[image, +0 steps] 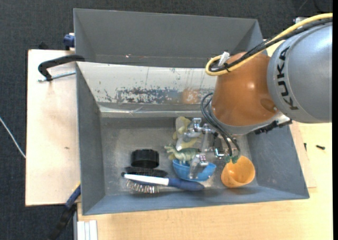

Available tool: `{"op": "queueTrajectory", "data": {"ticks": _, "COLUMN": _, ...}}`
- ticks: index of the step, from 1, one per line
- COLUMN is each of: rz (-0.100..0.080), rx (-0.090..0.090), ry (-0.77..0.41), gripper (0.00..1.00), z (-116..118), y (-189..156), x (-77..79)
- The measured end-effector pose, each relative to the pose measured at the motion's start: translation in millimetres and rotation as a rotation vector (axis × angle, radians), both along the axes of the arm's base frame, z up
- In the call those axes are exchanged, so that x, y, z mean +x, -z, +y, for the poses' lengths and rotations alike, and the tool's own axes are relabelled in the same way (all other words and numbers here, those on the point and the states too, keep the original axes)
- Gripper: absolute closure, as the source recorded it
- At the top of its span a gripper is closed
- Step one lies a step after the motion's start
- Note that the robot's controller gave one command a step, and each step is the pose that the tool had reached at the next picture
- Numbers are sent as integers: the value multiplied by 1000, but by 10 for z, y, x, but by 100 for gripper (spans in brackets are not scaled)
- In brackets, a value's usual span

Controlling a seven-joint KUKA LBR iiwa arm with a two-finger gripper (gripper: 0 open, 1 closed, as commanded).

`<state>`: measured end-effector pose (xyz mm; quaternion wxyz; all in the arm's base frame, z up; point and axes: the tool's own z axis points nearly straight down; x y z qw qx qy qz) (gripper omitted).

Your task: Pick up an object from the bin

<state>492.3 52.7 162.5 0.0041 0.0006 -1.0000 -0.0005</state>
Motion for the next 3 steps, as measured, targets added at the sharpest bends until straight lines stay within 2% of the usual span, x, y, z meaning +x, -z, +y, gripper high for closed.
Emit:
{"op": "queueTrajectory", "data": {"ticks": 1, "rz": -7, "rx": 5, "ry": -189, "gripper": 0, "z": -285, "y": 454, "x": 120}}
{"op": "queueTrajectory", "data": {"ticks": 2, "rz": -12, "rx": 2, "ry": -186, "gripper": 100, "z": -314, "y": 499, "x": 117}}
{"op": "queueTrajectory", "data": {"ticks": 3, "rz": -23, "rx": 0, "ry": -188, "gripper": 100, "z": -345, "y": -501, "x": 195}}
